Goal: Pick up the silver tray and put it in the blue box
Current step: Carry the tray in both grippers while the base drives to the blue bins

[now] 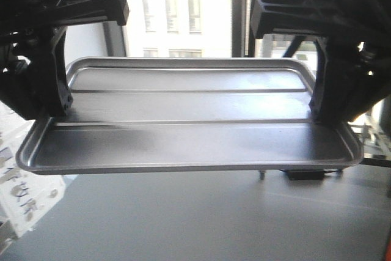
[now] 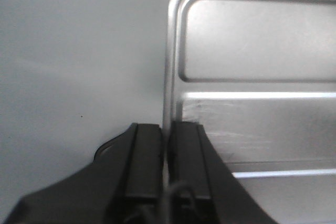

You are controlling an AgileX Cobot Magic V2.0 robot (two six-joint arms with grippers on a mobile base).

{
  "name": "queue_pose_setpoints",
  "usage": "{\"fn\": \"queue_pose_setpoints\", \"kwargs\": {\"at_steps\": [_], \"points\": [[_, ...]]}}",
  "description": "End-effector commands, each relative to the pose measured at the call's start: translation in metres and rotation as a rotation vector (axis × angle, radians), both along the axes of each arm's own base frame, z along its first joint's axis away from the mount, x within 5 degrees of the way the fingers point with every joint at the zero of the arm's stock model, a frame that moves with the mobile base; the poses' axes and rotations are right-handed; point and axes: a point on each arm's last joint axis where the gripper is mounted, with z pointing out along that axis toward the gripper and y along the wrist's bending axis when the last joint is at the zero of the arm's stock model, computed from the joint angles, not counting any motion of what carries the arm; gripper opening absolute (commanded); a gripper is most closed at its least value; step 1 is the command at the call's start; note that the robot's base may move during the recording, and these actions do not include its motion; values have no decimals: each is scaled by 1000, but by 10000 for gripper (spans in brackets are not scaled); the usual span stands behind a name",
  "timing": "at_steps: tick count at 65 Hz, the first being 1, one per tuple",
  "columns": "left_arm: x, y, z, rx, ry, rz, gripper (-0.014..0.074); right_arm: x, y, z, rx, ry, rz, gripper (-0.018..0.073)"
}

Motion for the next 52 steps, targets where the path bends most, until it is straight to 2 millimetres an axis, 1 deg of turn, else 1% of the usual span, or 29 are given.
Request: {"fn": "queue_pose_setpoints", "kwargs": {"at_steps": [1, 52], "points": [[-1, -1, 18, -70, -60, -10, -8, 1, 0, 19, 44, -94, 30, 53], [-1, -1, 18, -70, -60, -10, -8, 1, 0, 19, 44, -94, 30, 53]]}}
